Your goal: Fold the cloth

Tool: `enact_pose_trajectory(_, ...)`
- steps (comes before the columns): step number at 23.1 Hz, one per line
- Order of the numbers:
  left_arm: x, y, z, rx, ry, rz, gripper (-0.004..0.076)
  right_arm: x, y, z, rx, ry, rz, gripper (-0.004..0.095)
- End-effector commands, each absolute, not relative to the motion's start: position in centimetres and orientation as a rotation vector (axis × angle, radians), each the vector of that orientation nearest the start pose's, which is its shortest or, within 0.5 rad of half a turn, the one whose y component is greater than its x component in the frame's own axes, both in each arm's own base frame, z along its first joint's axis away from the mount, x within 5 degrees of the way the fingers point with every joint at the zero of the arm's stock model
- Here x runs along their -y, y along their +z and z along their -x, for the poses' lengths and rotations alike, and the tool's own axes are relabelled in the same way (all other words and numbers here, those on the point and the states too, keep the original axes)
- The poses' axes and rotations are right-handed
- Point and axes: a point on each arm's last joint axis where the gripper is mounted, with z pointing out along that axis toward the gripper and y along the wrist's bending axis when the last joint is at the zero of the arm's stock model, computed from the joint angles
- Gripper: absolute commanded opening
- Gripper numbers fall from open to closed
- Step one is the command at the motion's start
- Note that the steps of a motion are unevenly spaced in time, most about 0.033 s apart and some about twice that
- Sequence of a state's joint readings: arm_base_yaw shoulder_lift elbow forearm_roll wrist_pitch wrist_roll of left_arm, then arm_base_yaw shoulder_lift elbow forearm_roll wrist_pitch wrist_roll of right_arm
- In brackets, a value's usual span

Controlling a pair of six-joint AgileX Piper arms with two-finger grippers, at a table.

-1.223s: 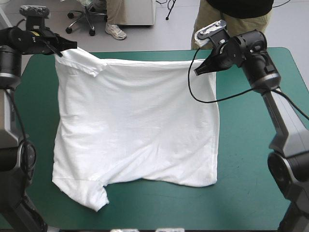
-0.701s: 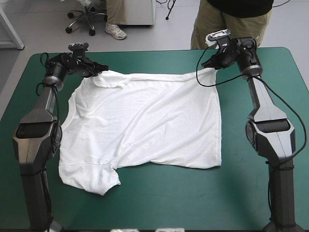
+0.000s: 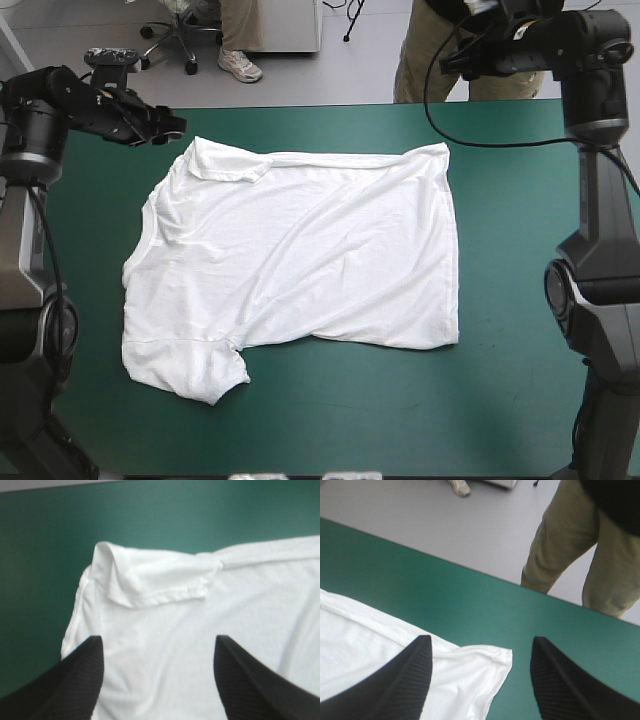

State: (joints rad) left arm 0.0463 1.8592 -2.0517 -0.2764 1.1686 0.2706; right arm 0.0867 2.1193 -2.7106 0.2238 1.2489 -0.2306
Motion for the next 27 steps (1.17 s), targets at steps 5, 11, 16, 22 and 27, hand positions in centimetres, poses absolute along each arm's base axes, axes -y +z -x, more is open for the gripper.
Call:
enact_pose_trajectory(5,-2.1,42.0,-32.5,-2.431,-0.146,-0.120,0.0457,-4.7,56.4,-32.8,-1.889,0.173,0.376,0.0515)
enact_pose_trajectory(11,-3.8,37.8,-28.1,-2.522,-0.148,0.012,0.0457,-4.4,57.1,-28.2,-1.922,0.179,0.380,0.0515)
enact_pose_trajectory(16,-4.2,33.0,-26.7,-2.631,-0.151,0.113,0.0457,-4.3,55.6,-25.4,-1.994,0.196,0.415,0.0514)
enact_pose_trajectory(22,-4.1,27.4,-25.7,-2.694,-0.163,0.177,0.0457,-4.6,53.6,-25.0,-2.063,0.233,0.455,0.0513)
enact_pose_trajectory(27,-4.2,22.8,-25.8,-2.766,-0.177,0.229,0.0457,-4.8,52.7,-25.4,-2.088,0.258,0.479,0.0513)
